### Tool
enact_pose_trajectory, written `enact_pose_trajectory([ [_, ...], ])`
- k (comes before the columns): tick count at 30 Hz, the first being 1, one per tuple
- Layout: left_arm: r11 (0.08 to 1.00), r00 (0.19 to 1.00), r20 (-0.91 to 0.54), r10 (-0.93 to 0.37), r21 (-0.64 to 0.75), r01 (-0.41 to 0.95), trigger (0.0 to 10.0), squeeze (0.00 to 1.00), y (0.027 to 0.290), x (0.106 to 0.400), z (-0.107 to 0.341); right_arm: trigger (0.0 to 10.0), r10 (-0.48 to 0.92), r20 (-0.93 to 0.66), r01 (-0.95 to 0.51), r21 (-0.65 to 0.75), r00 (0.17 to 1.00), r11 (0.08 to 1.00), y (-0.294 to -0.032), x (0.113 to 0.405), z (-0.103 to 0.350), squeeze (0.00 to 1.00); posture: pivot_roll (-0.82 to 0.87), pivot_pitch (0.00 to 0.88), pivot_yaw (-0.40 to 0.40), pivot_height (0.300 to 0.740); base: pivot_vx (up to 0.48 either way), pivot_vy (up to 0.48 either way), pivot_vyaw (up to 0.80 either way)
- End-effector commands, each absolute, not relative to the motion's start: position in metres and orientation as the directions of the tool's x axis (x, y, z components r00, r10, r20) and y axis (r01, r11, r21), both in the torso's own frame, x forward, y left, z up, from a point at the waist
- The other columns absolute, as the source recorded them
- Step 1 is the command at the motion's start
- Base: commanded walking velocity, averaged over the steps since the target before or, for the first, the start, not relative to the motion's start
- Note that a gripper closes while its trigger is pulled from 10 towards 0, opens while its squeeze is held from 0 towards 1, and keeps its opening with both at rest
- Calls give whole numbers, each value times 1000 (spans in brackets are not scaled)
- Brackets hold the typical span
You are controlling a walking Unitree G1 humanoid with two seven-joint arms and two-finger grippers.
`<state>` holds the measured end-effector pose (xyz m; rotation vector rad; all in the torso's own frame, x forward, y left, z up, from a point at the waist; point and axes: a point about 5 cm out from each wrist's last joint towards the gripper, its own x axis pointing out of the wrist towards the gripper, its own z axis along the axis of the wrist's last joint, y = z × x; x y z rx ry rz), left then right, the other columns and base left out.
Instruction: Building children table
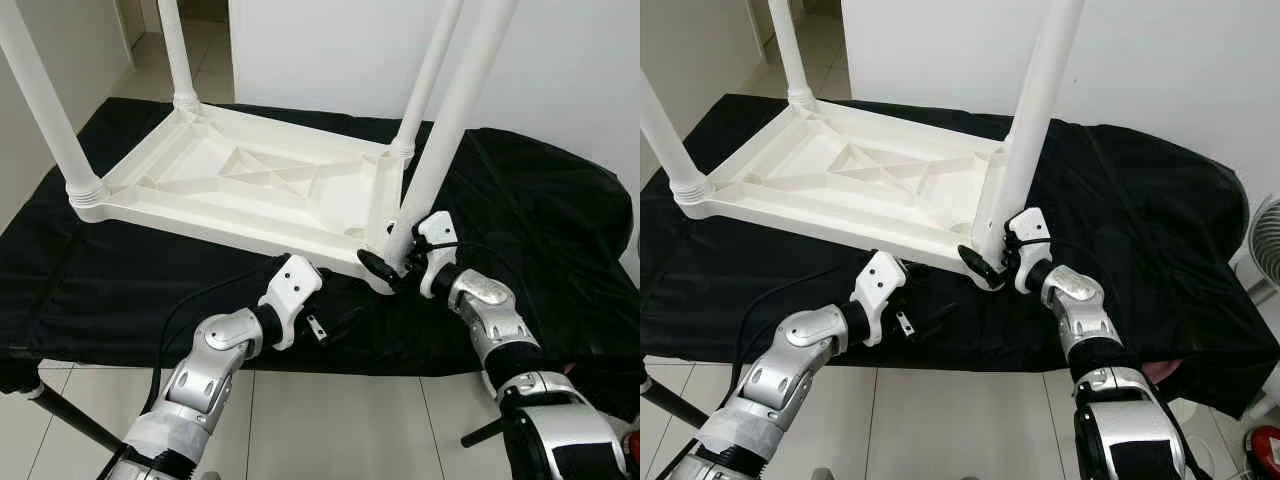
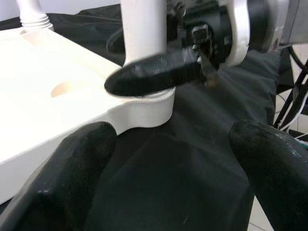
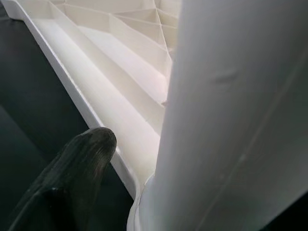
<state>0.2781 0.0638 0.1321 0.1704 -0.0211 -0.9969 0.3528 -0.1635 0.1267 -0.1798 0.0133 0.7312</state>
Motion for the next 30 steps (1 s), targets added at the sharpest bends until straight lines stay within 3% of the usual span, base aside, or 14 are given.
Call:
enact_pose_trajectory([
  [1,555,567,-57,-822,148,819,10000,0,62,277,132,10000,677,-85,-680,-173,731,713,-161,354,127,0,-17,0,-51,740,0,0,0],
  [4,551,563,-53,-825,149,821,10000,0,60,277,133,9882,678,-107,-685,-174,727,708,-157,355,123,0,-19,0,-52,740,0,0,0],
  [5,550,562,-51,-826,149,822,10000,0,59,278,133,5098,680,-112,-688,-171,725,705,-155,354,120,0,-19,0,-52,740,0,0,0],
  [6,548,560,-49,-827,151,822,10000,0,58,278,133,1020,685,-114,-694,-163,719,701,-152,354,118,0,-18,0,-53,740,0,0,0],
  [7,548,560,-48,-827,151,823,10000,0,58,279,134,0,690,-112,-699,-157,715,698,-151,354,117,0,-18,0,-53,740,0,0,0],
  [18,551,562,-44,-826,147,821,10000,0,56,278,134,0,683,-84,-687,-139,726,713,-153,353,115,0,-17,0,-63,740,0,0,0],
  [19,553,563,-43,-825,145,821,10000,0,56,278,134,902,664,-77,-668,-129,744,733,-154,353,114,0,-18,0,-63,740,0,0,0],
  [20,553,563,-43,-825,145,821,10000,0,56,278,134,902,664,-77,-668,-129,744,733,-154,353,114,0,-18,0,-63,740,0,0,0],
  [21,553,564,-42,-825,144,821,10000,0,55,277,134,6078,645,-73,-649,-118,761,752,-155,353,113,0,-18,0,-63,740,0,0,0],
  [22,552,563,-41,-826,142,821,10000,0,55,277,134,10000,635,-72,-639,-105,769,762,-154,353,112,0,-20,0,-61,740,0,0,0],
  [30,549,559,-43,-828,141,824,10000,0,55,277,134,10000,541,-58,-544,-86,839,835,-153,357,113,0,-29,0,-56,740,0,0,0],
])
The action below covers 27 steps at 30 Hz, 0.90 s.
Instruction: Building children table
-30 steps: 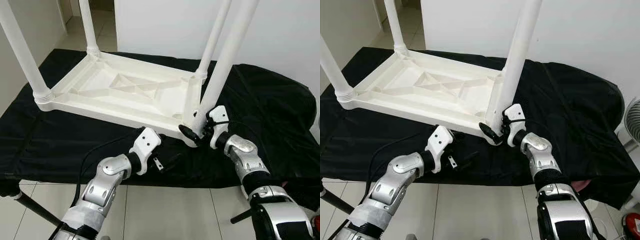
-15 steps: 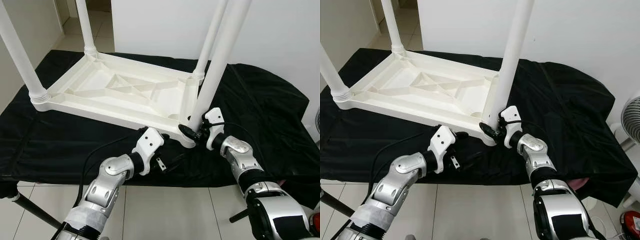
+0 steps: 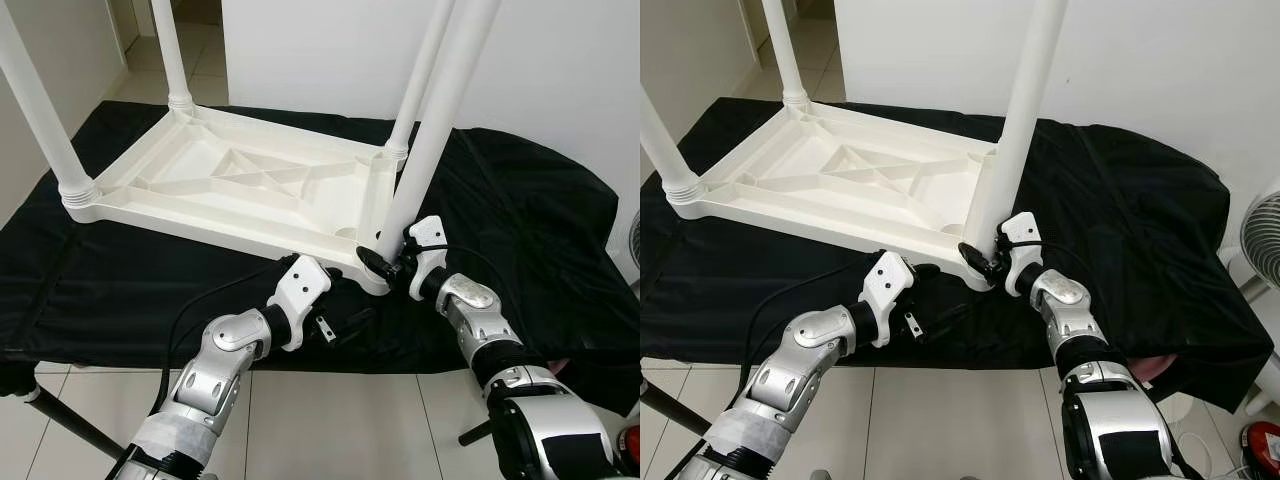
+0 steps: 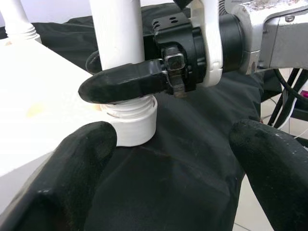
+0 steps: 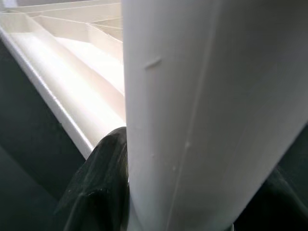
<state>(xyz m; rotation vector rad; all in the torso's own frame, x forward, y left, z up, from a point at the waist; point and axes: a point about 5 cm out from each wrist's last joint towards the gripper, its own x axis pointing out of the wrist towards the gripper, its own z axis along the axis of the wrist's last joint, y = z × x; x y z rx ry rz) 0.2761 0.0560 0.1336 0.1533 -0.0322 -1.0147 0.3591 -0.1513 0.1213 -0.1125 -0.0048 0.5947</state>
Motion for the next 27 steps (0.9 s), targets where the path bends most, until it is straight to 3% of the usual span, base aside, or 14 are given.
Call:
enact_pose_trajectory([
  [1,549,559,-42,-828,141,824,10000,0,55,277,134,10000,483,-55,-486,-75,874,871,-154,358,113,0,-29,0,-56,740,0,0,0],
  [4,548,558,-41,-829,140,824,10000,0,54,277,134,10000,416,-54,-418,-45,908,907,-155,360,113,0,-29,0,-55,740,0,0,0],
  [7,543,552,-43,-833,135,829,10000,0,52,275,133,10000,206,-55,-205,27,977,978,-151,357,106,0,-29,0,-56,740,0,0,0],
  [10,541,551,-44,-833,133,830,10000,0,52,275,133,10000,86,-45,-84,30,995,996,-145,352,102,0,-28,0,-56,740,0,0,0],
  [12,541,551,-44,-833,133,830,10000,0,52,275,133,10000,86,-45,-84,30,995,996,-145,352,102,0,-28,0,-56,740,0,0,0],
  [13,541,550,-45,-834,133,831,10000,0,53,275,133,10000,-9,-44,9,17,999,1000,-137,345,98,0,-28,0,-56,740,0,0,0],
  [20,540,550,-44,-834,135,831,10000,0,52,275,133,10000,-112,-61,116,63,992,991,-119,338,93,0,-27,0,-57,740,0,0,0],
  [24,541,550,-42,-834,132,831,10000,0,52,275,134,10000,-132,-45,134,58,990,989,-124,340,99,0,-27,0,-57,740,0,0,0],
  [25,542,551,-42,-833,131,830,10000,0,52,275,133,10000,-130,-26,131,51,991,990,-126,341,103,898,-18,0,-62,740,0,0,0],
  [26,542,551,-42,-833,131,830,10000,0,52,275,133,10000,-130,-26,131,51,991,990,-126,341,103,898,-18,0,-62,740,0,0,0],
  [27,544,553,-42,-832,131,829,10000,0,53,275,133,10000,-132,-11,132,48,991,990,-128,341,105,1000,-18,0,-62,740,0,0,0],
])
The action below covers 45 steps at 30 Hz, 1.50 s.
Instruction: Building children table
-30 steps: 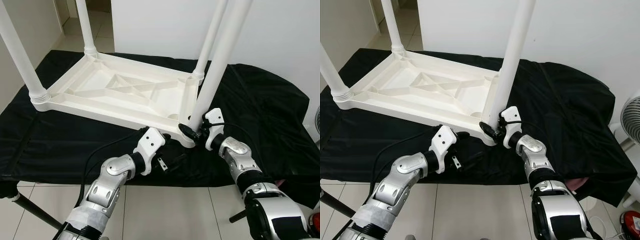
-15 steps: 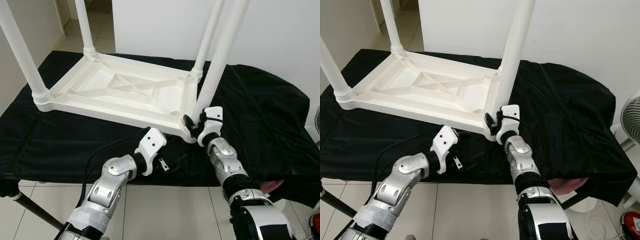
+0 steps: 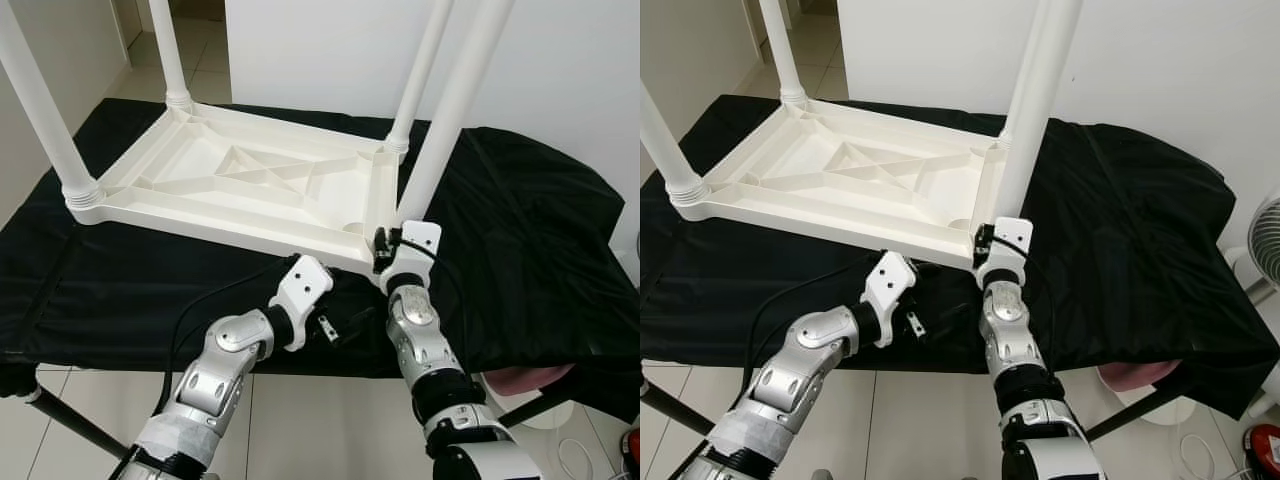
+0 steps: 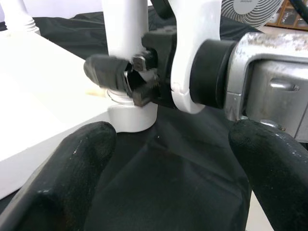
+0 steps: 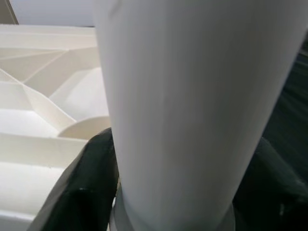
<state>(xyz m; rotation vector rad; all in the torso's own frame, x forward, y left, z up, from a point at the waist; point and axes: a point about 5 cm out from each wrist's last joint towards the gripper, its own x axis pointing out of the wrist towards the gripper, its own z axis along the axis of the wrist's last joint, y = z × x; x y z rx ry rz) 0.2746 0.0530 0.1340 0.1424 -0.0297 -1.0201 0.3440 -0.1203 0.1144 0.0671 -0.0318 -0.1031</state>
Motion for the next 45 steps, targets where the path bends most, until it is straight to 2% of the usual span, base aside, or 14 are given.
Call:
enact_pose_trajectory([
  [1,544,553,-42,-832,131,829,10000,0,53,275,133,10000,-132,-11,132,48,991,990,-128,341,105,1000,-18,0,-62,740,0,0,0],
  [9,554,563,-37,-826,134,822,10000,0,54,276,135,10000,-7,47,5,41,999,999,-139,343,114,1000,-15,0,-65,740,0,0,0],
  [10,554,563,-35,-826,134,821,10000,0,54,277,136,10000,54,44,-54,6,998,999,-143,346,116,220,-16,0,-64,740,0,0,0],
  [11,555,564,-34,-825,135,821,10000,0,54,277,136,10000,108,41,-107,-21,993,994,-148,349,119,0,-18,0,-63,740,0,0,0],
  [13,555,564,-34,-825,135,821,10000,0,54,277,136,10000,108,41,-107,-21,993,994,-148,349,119,0,-18,0,-63,740,0,0,0],
  [15,557,565,-31,-825,135,820,10000,0,53,279,137,10000,232,33,-229,-89,972,969,-157,354,125,0,-20,0,-58,740,0,0,0],
  [17,557,565,-31,-825,135,820,10000,0,53,279,137,10000,232,33,-229,-89,972,969,-157,354,125,0,-20,0,-58,740,0,0,0],
  [19,560,568,-28,-823,135,818,10000,0,53,280,138,10000,343,20,-335,-171,939,927,-162,359,132,0,-17,0,-59,740,0,0,0],
  [24,566,574,-24,-818,138,813,10000,0,54,282,140,10000,487,-42,-483,-229,873,845,-157,362,131,0,-10,0,-58,740,0,0,0],
  [35,571,579,-19,-815,144,808,10000,0,56,283,143,10000,607,-144,-623,-225,782,749,-142,365,124,0,4,0,-54,740,0,0,0],
  [36,572,580,-19,-814,146,807,10000,0,56,283,143,1765,633,-163,-653,-226,757,723,-140,365,122,0,8,0,-51,740,0,0,0],
  [38,572,580,-18,-814,146,807,10000,0,56,283,143,1765,642,-167,-663,-227,748,713,-140,364,121,0,8,0,-51,740,0,0,0],
  [39,572,581,-19,-814,147,807,10000,0,56,283,143,0,651,-172,-673,-223,740,706,-141,364,120,0,8,0,-51,740,0,0,0],
  [45,573,581,-19,-814,146,807,10000,0,56,283,144,0,645,-183,-671,-210,742,711,-145,363,116,0,7,0,-48,740,0,0,0],
])
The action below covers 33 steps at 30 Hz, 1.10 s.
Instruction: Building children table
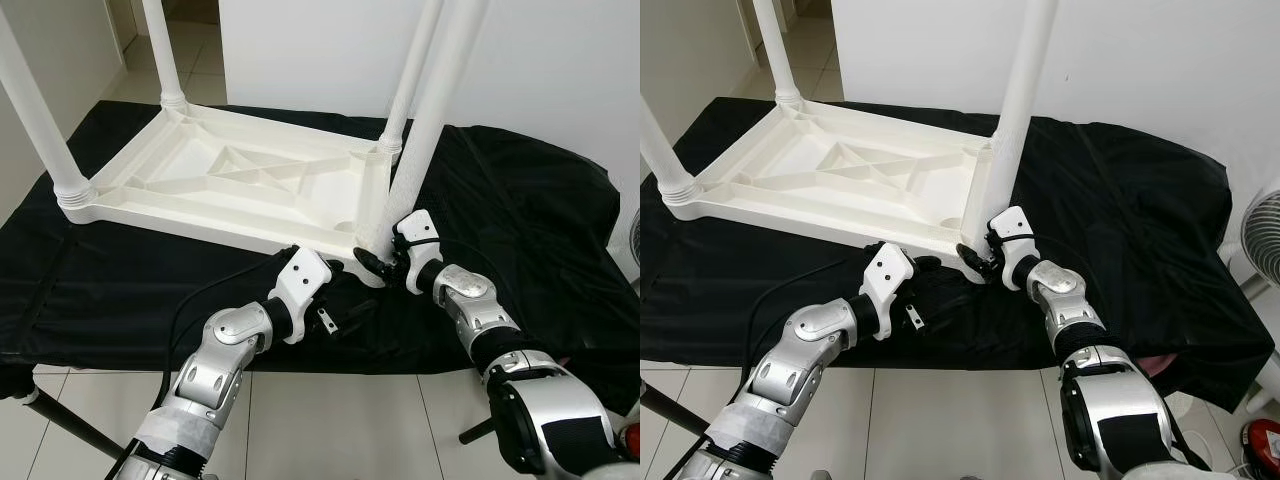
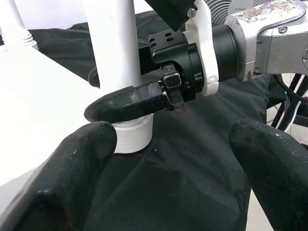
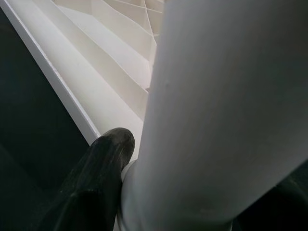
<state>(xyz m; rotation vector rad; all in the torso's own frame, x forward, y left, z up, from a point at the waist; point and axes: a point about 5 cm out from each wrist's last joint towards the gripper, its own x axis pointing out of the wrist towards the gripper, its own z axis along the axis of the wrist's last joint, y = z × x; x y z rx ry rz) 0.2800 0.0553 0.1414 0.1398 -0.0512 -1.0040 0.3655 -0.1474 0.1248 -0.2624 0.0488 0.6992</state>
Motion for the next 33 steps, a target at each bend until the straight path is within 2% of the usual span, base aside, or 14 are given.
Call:
enact_pose_trajectory([
  [1,572,580,-18,-814,146,807,10000,0,56,283,144,0,639,-190,-667,-209,745,716,-147,362,115,0,5,0,-46,740,0,0,0],
  [10,564,572,-20,-820,142,813,10000,0,55,282,143,0,589,-210,-623,-190,781,759,-158,360,108,0,-6,0,-42,740,0,0,0],
  [11,563,571,-21,-820,141,814,10000,0,54,282,143,10000,568,-209,-603,-189,796,775,-160,361,107,0,-7,0,-42,740,0,0,0],
  [14,563,571,-21,-820,141,814,10000,0,54,282,143,10000,568,-209,-603,-189,796,775,-160,361,107,0,-7,0,-42,740,0,0,0],
  [18,560,568,-22,-823,136,817,10000,0,53,280,142,10000,497,-184,-526,-172,848,833,-165,361,106,0,-14,0,-46,740,0,0,0],
  [19,559,566,-22,-824,132,819,10000,0,52,279,141,10000,443,-159,-466,-150,882,872,-165,360,105,0,-16,0,-51,740,0,0,0],
  [22,559,566,-22,-824,132,819,10000,0,52,279,141,10000,443,-159,-466,-150,882,872,-165,360,105,0,-16,0,-51,740,0,0,0],
  [24,556,563,-24,-826,125,822,10000,0,51,278,140,10000,352,-117,-365,-113,929,924,-164,358,104,0,-19,0,-51,740,0,0,0],
  [25,556,563,-24,-826,125,822,10000,0,51,278,140,10000,352,-117,-365,-113,929,924,-164,358,104,0,-19,0,-51,740,0,0,0],
  [28,551,557,-26,-830,118,826,10000,0,49,276,138,10000,149,-69,-154,-70,986,986,-161,356,106,0,-25,0,-54,740,0,0,0],
  [29,551,557,-26,-830,118,826,10000,0,49,276,138,10000,149,-69,-154,-70,986,986,-161,356,106,0,-25,0,-54,740,0,0,0],
  [31,547,553,-27,-833,116,829,10000,0,48,275,137,10000,24,-63,-27,-47,998,999,-160,353,105,0,-31,0,-54,740,0,0,0],
  [33,544,550,-27,-834,116,831,10000,0,48,275,137,10000,-19,-67,16,-44,998,999,-155,350,103,0,-33,0,-54,740,0,0,0],
])
